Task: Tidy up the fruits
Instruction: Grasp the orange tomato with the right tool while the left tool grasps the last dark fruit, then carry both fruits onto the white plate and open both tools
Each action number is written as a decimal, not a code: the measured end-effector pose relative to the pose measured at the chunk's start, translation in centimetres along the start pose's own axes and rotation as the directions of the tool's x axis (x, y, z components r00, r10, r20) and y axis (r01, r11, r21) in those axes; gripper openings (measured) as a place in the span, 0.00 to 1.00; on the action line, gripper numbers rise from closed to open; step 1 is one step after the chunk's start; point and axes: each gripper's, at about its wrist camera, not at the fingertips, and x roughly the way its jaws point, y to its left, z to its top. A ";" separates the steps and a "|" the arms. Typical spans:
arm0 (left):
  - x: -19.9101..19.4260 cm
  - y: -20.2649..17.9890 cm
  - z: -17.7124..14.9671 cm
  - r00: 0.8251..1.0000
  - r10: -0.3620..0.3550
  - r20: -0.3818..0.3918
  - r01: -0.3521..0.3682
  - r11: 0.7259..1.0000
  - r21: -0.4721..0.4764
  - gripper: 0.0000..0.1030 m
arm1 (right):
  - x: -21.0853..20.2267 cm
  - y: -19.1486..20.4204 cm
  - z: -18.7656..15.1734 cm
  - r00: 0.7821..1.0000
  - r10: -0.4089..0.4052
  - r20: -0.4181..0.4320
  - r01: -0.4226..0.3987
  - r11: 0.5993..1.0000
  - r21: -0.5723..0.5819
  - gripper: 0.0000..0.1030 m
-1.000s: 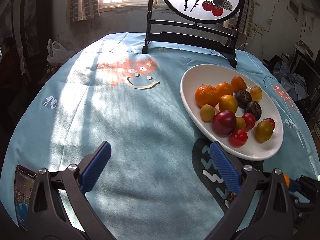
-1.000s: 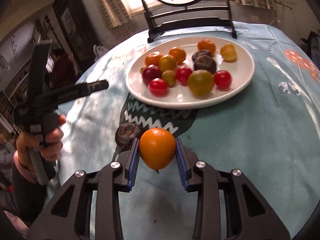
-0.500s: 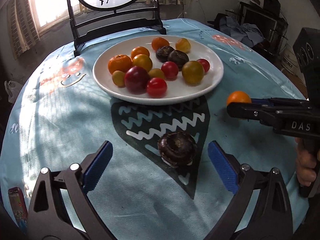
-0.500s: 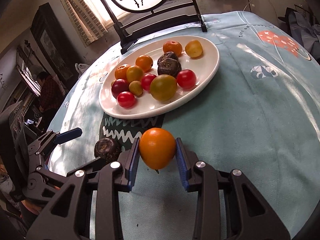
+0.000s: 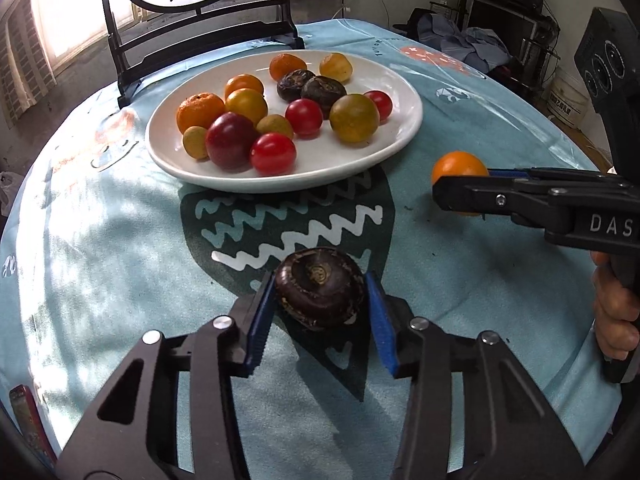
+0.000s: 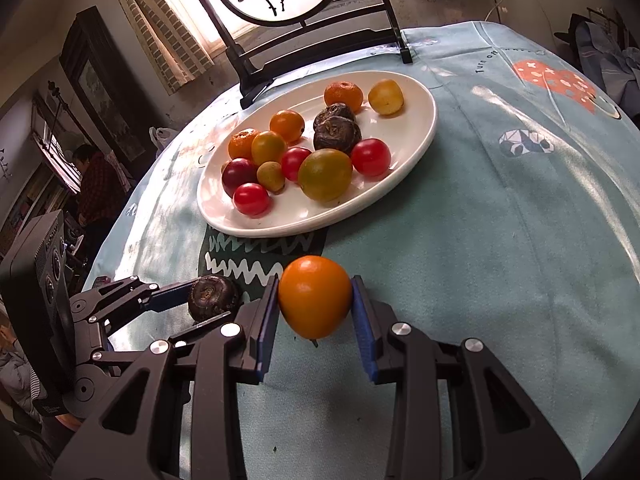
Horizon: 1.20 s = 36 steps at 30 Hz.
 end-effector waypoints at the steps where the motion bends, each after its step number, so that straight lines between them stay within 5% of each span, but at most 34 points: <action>1: 0.0 -0.1 0.0 1.000 0.002 0.002 -0.002 1.000 0.002 0.44 | 0.0 0.0 0.0 1.000 -0.001 0.002 0.001 1.000 0.000 0.34; 13: -0.6 0.3 0.0 1.000 -0.010 0.025 0.011 0.999 -0.041 0.43 | -0.4 0.5 0.0 1.000 0.011 0.020 -0.010 1.000 -0.018 0.35; 20: -2.2 0.9 0.9 0.997 -0.028 0.079 0.034 0.996 -0.085 0.43 | -1.4 1.6 0.4 0.993 0.084 0.078 -0.080 0.995 -0.059 0.35; 28: -3.8 2.2 5.5 0.986 0.004 0.166 0.014 0.994 -0.106 0.43 | -1.4 2.1 4.3 0.977 0.109 0.182 -0.097 0.993 -0.074 0.35; 36: -0.6 6.0 12.0 0.984 0.069 0.166 -0.040 0.984 -0.174 0.42 | 1.6 1.0 9.6 0.974 0.040 0.222 -0.029 0.998 -0.055 0.35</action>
